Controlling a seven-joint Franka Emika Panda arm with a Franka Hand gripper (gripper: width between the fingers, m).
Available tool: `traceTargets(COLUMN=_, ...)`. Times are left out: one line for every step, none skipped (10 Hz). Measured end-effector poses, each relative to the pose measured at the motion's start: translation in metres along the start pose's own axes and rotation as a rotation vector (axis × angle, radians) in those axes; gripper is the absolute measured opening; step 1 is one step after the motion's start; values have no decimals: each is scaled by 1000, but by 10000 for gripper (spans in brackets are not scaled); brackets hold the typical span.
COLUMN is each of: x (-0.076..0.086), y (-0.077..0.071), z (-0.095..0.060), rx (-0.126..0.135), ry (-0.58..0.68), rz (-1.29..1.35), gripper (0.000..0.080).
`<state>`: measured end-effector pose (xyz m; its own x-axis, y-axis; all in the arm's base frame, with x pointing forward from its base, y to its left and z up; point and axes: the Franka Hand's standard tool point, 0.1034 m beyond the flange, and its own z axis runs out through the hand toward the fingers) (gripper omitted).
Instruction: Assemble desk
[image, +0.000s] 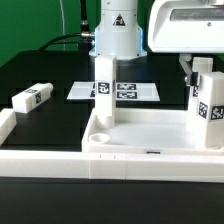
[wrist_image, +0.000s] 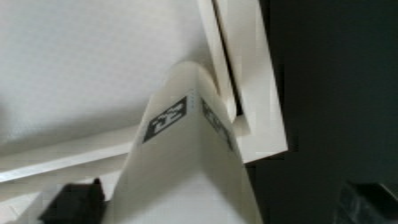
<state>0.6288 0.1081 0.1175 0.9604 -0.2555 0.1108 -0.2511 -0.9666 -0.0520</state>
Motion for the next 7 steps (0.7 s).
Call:
traceTargets(x=0, y=0, z=0, rx=0, ry=0, rz=-60, gripper=649)
traceTargets(x=0, y=1, z=0, rx=-4, ry=1, rz=-131, gripper=649)
traceTargets(x=1, y=3, z=0, rx=-10, ry=2, rz=-211, gripper=649)
traceTargets(x=2, y=4, z=0, rx=-11, ry=2, rz=-260, gripper=649)
traceTargets(x=2, y=5, z=0, rx=-11, ry=1, rz=-295, gripper=649)
traceTargets(x=2, y=5, z=0, rx=-14, ry=1, rz=-357, gripper=649)
traceTargets(x=2, y=6, z=0, rx=-14, ry=1, rz=-388, gripper=564)
